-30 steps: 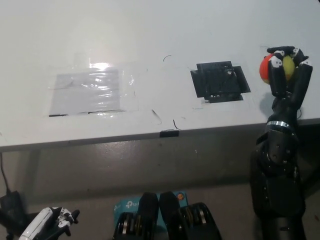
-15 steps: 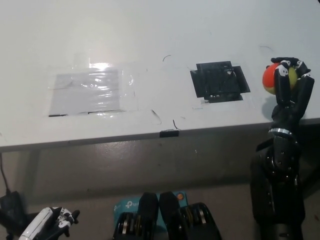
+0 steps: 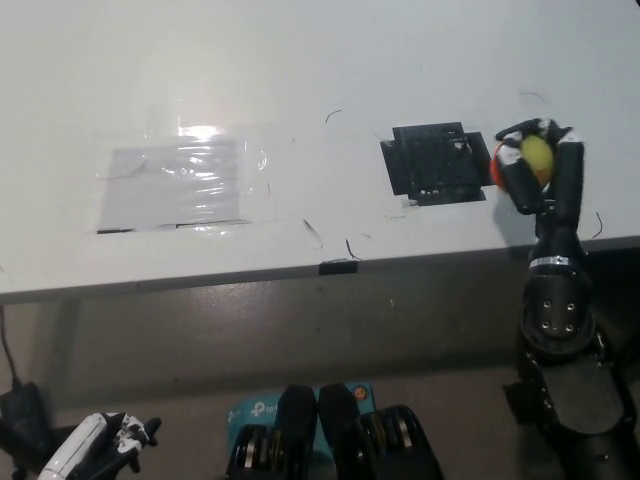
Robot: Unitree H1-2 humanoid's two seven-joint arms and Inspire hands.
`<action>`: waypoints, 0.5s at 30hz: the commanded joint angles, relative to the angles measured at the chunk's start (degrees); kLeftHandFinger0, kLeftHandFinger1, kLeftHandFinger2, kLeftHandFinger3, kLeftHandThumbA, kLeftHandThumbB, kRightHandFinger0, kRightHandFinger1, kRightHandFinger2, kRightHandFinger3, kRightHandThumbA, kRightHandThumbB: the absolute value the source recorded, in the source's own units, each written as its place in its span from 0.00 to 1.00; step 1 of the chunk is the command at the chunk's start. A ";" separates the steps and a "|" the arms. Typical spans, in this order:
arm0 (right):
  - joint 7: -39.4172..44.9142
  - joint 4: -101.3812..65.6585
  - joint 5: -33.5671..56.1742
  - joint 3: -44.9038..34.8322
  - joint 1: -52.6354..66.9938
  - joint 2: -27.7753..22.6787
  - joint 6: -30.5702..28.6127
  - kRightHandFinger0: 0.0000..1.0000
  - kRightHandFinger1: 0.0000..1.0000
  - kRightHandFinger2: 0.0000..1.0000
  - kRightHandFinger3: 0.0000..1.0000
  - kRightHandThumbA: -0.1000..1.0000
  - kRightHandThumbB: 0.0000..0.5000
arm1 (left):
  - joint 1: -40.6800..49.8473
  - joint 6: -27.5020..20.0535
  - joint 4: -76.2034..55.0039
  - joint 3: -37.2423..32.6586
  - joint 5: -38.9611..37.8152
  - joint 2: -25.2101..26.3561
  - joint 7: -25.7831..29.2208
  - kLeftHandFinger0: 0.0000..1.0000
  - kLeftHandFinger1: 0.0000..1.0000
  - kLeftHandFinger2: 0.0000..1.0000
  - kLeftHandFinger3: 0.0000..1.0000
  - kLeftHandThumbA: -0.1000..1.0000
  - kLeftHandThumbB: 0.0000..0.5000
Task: The robot uses right hand to squeeze a small tennis ball placed on the black area of the table
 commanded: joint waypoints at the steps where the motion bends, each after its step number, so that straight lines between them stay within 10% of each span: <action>1: 6.96 2.58 -13.41 9.00 -8.05 -5.13 6.89 0.00 0.12 0.51 0.32 0.00 0.31 | -0.96 -1.32 -0.69 0.31 0.29 0.96 0.11 0.10 0.10 0.26 0.42 0.75 0.90; 5: 9.03 7.65 -17.49 15.53 -10.33 -7.04 10.59 0.00 0.20 0.59 0.36 0.00 0.03 | -1.09 -0.83 -1.23 -0.08 1.01 0.82 0.32 0.14 0.12 0.27 0.44 0.76 0.89; 15: 8.01 20.12 -20.50 22.58 -12.54 -6.79 12.66 0.00 0.27 0.61 0.36 0.00 0.00 | -1.15 -0.07 -1.69 -0.06 0.23 0.38 -0.13 0.12 0.11 0.26 0.43 0.74 0.87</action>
